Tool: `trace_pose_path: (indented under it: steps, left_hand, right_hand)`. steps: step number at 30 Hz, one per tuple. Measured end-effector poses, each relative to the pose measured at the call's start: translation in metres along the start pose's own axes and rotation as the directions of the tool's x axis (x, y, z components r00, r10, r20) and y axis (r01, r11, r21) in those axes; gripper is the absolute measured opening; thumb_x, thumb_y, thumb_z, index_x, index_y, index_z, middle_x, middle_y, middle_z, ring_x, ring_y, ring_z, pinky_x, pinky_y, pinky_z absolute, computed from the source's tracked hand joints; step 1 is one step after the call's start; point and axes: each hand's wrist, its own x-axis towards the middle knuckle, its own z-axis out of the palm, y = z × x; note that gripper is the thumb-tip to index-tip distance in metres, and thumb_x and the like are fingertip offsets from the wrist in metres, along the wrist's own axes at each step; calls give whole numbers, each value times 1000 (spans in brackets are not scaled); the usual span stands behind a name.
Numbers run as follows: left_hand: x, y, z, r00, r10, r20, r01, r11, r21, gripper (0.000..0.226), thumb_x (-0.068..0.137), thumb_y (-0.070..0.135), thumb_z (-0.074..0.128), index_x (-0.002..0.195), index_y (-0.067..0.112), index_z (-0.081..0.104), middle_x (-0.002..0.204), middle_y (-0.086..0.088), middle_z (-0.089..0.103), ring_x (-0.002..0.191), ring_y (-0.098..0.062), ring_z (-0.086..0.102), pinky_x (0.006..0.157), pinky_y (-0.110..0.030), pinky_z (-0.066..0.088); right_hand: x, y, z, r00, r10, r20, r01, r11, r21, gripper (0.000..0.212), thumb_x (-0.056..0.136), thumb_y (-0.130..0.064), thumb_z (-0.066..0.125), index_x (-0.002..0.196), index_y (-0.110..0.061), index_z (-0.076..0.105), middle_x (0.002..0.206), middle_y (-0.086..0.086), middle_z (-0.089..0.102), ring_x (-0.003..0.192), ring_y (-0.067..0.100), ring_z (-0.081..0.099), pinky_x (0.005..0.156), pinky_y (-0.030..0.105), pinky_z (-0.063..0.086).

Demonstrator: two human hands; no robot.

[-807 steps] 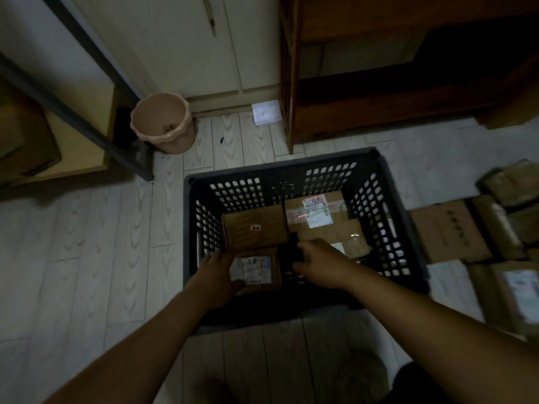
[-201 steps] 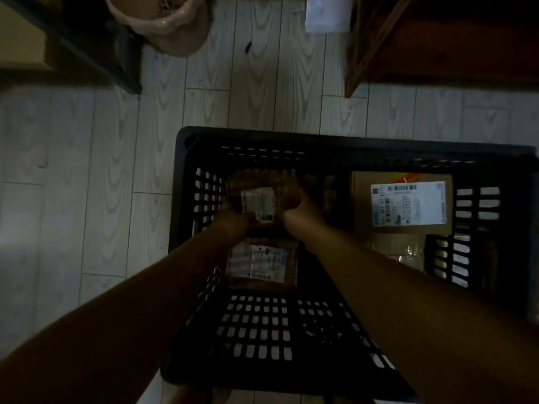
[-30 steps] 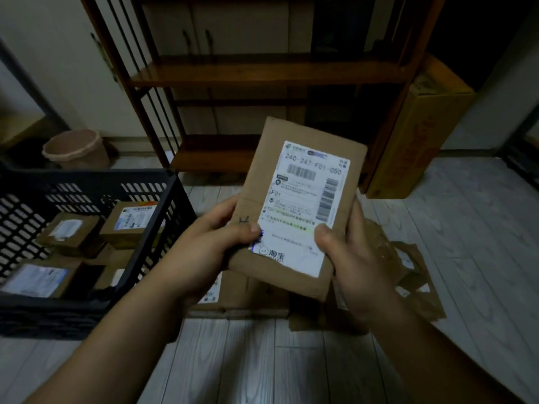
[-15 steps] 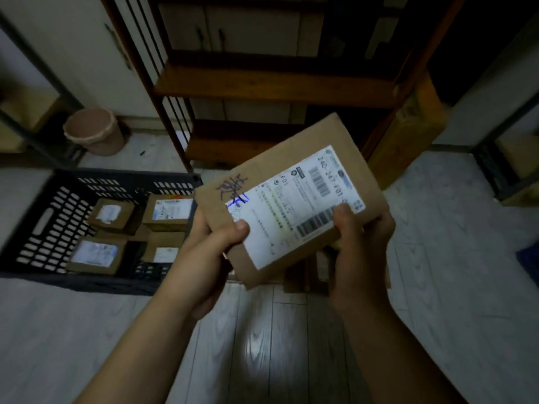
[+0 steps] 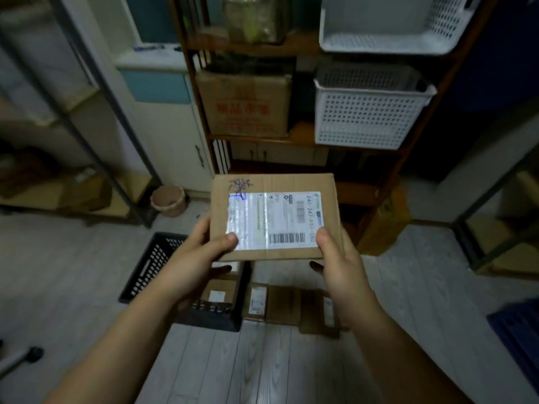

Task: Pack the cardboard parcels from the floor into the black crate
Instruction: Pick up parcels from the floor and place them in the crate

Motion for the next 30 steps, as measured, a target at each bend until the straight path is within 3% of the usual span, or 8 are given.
trace_pose_path:
  steps: [5, 11, 14, 17, 20, 22, 26, 30]
  left_hand:
    - [-34, 49, -27, 993, 99, -69, -98, 995, 24, 64, 64, 39, 72, 125, 34, 52, 112, -4, 69, 97, -26, 68, 78, -43, 51]
    - [-55, 67, -82, 987, 134, -84, -125, 986, 109, 70, 65, 52, 71, 130, 38, 48, 111, 5, 70, 102, -21, 66, 82, -40, 49]
    - [-54, 67, -121, 989, 118, -90, -105, 985, 134, 48, 84, 45, 58, 130, 36, 47, 106, 7, 71, 94, -11, 69, 82, -38, 52]
    - [-50, 67, -165, 991, 82, -108, -68, 990, 123, 38, 95, 31, 47, 133, 30, 45, 97, 8, 72, 77, -3, 70, 58, -19, 53]
    - [-43, 65, -210, 991, 62, -115, -48, 991, 121, 42, 95, 29, 46, 136, 26, 42, 102, 6, 68, 74, 1, 69, 51, -14, 51]
    - [-38, 62, -239, 992, 50, -118, -35, 991, 128, 43, 95, 29, 47, 137, 27, 41, 103, 8, 66, 74, 4, 68, 53, -12, 50]
    - [-23, 58, -280, 997, 6, -76, 5, 990, 142, 40, 93, 31, 49, 132, 31, 44, 103, 11, 68, 80, 3, 68, 64, -17, 48]
    - [8, 56, -305, 997, -61, -54, 68, 987, 148, 37, 94, 27, 50, 130, 34, 45, 110, 8, 67, 89, -3, 67, 68, -20, 48]
  right_hand:
    - [-19, -51, 20, 978, -98, 185, 108, 993, -45, 18, 98, -41, 40, 101, -58, 45, 105, -27, 58, 96, -8, 54, 80, 16, 43]
    - [-33, -65, 66, 950, -136, 281, 156, 986, -50, 26, 97, -38, 44, 121, -48, 42, 102, -27, 59, 86, -19, 57, 68, 7, 44]
    - [-33, -63, 106, 948, -130, 289, 153, 986, -60, 24, 99, -35, 43, 120, -45, 43, 102, -25, 59, 78, -23, 57, 56, 0, 42]
    - [-29, -50, 159, 958, -117, 262, 146, 984, -97, 30, 97, -41, 45, 127, -46, 44, 123, -9, 57, 99, -4, 58, 68, 10, 44]
    - [-26, -37, 211, 966, -96, 239, 125, 986, -109, 29, 97, -39, 46, 125, -44, 45, 128, -5, 55, 109, 6, 56, 83, 24, 48]
    - [-27, -30, 238, 970, -80, 228, 110, 986, -122, 30, 97, -35, 47, 127, -41, 45, 125, -7, 57, 110, 5, 56, 92, 29, 48]
    - [-25, -23, 278, 977, -63, 205, 98, 981, -164, 44, 98, -27, 49, 138, -38, 36, 123, -17, 55, 107, -5, 52, 81, 13, 42]
    - [-5, -18, 302, 981, -25, 195, 68, 974, -216, 54, 98, -24, 48, 144, -41, 25, 126, -17, 54, 110, -1, 53, 87, 18, 42]
